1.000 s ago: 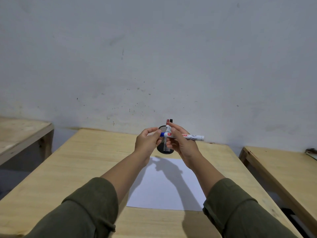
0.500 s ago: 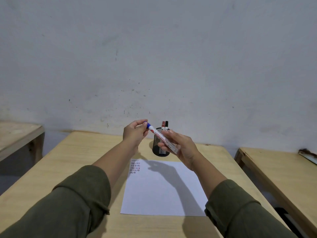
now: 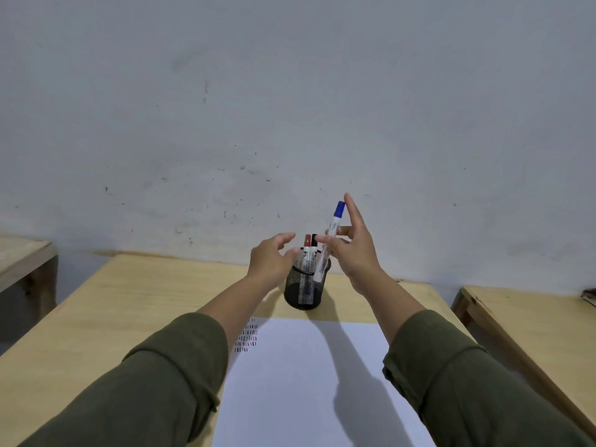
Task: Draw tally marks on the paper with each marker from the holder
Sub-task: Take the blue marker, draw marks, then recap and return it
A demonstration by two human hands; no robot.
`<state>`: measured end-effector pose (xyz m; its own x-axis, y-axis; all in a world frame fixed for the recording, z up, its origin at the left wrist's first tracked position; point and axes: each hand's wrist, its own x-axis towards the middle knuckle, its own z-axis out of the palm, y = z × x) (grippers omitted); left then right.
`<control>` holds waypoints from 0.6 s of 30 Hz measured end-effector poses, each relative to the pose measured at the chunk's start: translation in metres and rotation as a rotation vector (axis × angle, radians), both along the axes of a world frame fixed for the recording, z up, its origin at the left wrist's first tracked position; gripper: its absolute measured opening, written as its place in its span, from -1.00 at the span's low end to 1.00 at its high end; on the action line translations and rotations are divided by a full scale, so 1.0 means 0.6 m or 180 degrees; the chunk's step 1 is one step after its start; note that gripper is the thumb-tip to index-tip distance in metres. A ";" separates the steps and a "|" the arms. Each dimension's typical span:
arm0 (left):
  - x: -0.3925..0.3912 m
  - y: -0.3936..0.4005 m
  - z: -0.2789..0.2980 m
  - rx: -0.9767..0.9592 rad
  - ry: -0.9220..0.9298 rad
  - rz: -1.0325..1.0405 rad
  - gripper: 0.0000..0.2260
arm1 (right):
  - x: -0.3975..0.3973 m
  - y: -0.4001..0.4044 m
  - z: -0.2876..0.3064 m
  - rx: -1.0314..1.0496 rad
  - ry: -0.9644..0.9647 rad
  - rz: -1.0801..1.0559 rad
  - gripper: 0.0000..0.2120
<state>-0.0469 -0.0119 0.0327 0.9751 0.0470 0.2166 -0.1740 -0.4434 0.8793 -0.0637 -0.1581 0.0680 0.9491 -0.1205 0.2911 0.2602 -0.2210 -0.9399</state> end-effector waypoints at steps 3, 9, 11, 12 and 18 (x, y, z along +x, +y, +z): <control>0.018 -0.001 -0.018 0.0481 0.0094 -0.0134 -0.58 | 0.034 -0.007 0.002 -0.0118 -0.0104 -0.0221 -0.18; 0.043 -0.003 -0.049 0.1003 0.0055 -0.0391 -0.53 | 0.079 -0.014 -0.014 -0.0094 -0.0070 -0.0341 -0.27; 0.046 -0.002 -0.053 0.0994 0.0021 -0.0411 -0.55 | 0.088 -0.012 -0.024 -0.0244 -0.0041 -0.0393 -0.30; 0.047 -0.002 -0.055 0.0948 0.0027 -0.0415 -0.56 | 0.092 -0.012 -0.029 -0.0332 -0.0053 -0.0408 -0.31; 0.058 -0.003 -0.067 0.0880 0.0093 -0.0357 -0.51 | 0.101 -0.012 -0.055 -0.0962 -0.0086 -0.0388 -0.36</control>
